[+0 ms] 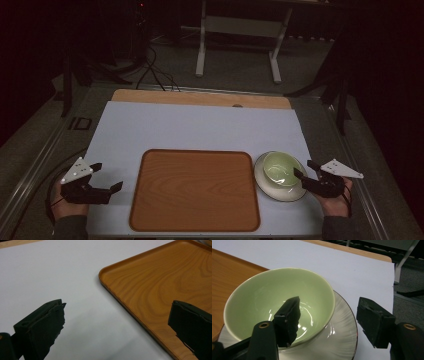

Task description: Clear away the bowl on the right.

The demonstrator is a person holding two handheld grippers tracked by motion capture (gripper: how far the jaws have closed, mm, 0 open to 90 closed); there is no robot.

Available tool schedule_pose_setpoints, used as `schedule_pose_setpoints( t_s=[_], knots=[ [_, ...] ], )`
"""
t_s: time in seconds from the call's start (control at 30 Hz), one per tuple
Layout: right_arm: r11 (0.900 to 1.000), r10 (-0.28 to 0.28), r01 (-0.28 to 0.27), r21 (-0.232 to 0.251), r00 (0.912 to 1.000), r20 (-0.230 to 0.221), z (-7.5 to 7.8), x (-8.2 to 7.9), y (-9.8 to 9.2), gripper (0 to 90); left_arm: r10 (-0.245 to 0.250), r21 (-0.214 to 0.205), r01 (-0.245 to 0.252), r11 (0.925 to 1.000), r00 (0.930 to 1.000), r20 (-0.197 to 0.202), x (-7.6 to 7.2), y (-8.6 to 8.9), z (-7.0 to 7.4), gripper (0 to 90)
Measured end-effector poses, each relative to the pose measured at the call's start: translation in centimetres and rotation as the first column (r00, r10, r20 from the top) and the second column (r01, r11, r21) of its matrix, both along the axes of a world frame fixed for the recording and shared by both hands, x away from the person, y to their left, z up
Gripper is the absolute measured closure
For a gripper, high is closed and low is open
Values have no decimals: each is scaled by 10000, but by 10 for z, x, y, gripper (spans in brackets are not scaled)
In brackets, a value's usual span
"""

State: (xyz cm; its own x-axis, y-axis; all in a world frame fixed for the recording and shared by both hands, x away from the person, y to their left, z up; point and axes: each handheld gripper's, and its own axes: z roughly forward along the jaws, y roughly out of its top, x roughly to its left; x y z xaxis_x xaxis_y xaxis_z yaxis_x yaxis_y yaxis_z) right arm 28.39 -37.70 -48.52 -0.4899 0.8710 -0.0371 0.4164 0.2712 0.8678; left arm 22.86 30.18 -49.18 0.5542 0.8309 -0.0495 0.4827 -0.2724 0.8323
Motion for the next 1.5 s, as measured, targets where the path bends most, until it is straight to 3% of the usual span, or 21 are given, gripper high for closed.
schedule_pose_setpoints(
  t_s=[0.63, 0.93, 1.5],
  knots=[
    [9999, 88, -88, 62, 10000, 4, 2, 4, 1, 348, 89, -73, -88, 9999, 9998, 176, -3, 2, 0, 7],
    [9985, 352, -352, -425, 9994, 0, 11, 14, 6, 350, 164, -125, -162, 9998, 9997, 153, -4, 3, -1, 7],
    [9934, 594, -623, -960, 9977, -334, 6, 31, 11, 367, 162, -129, -161, 9998, 9998, 100, -4, 3, -1, 7]
  ],
)
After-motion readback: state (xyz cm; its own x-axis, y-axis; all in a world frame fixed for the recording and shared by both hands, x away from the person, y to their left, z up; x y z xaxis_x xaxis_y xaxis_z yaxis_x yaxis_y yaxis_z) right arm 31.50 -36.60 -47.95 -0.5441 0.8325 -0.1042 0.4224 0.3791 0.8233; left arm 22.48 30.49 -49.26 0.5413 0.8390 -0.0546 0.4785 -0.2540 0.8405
